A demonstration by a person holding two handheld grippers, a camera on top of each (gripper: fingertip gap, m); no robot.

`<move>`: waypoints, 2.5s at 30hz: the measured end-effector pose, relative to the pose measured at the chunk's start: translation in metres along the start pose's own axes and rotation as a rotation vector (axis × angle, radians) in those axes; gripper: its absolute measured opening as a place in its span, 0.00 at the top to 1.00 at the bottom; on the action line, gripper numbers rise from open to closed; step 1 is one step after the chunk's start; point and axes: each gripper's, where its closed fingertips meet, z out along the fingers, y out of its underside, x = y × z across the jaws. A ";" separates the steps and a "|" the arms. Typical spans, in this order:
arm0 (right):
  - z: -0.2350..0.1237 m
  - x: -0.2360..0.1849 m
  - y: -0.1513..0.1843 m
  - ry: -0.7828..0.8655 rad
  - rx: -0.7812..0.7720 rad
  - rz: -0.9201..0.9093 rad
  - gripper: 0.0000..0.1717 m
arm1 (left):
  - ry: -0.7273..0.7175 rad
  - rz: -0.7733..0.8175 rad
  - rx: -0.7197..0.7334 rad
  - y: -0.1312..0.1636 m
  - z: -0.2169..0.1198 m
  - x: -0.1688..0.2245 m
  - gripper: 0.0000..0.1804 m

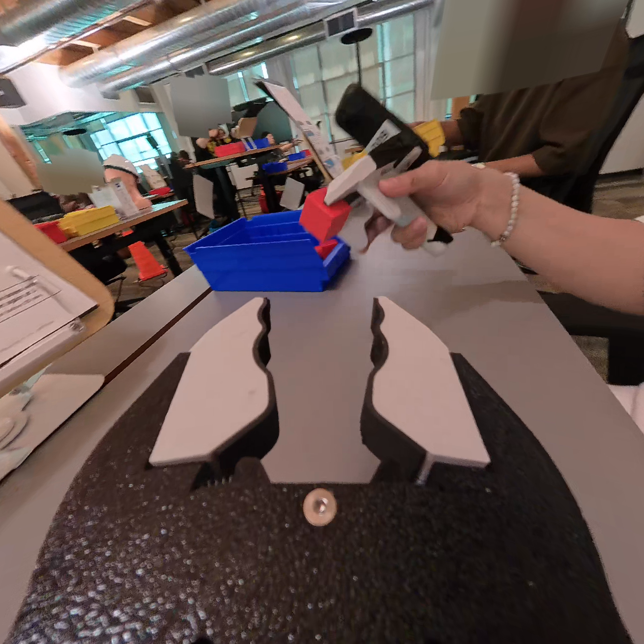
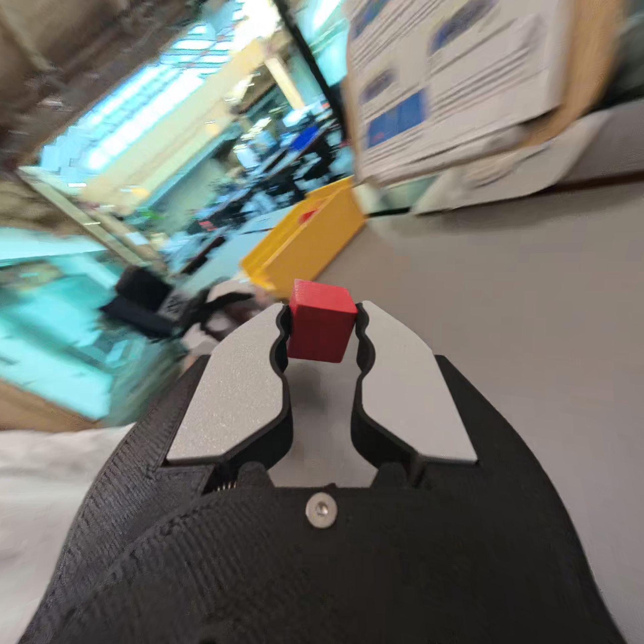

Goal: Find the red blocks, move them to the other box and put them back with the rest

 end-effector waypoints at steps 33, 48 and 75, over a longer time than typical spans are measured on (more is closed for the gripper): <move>-0.124 0.242 -0.057 1.066 -0.318 -0.240 0.59 | -0.107 -0.120 -0.136 0.030 -0.010 -0.031 0.73; -0.062 0.070 -0.023 0.516 0.160 -0.454 0.46 | -0.763 -0.456 -0.620 0.028 -0.246 -0.157 0.75; -0.065 0.039 -0.030 0.462 0.241 -0.531 0.46 | -0.695 -1.008 -1.324 0.169 -0.275 -0.170 0.76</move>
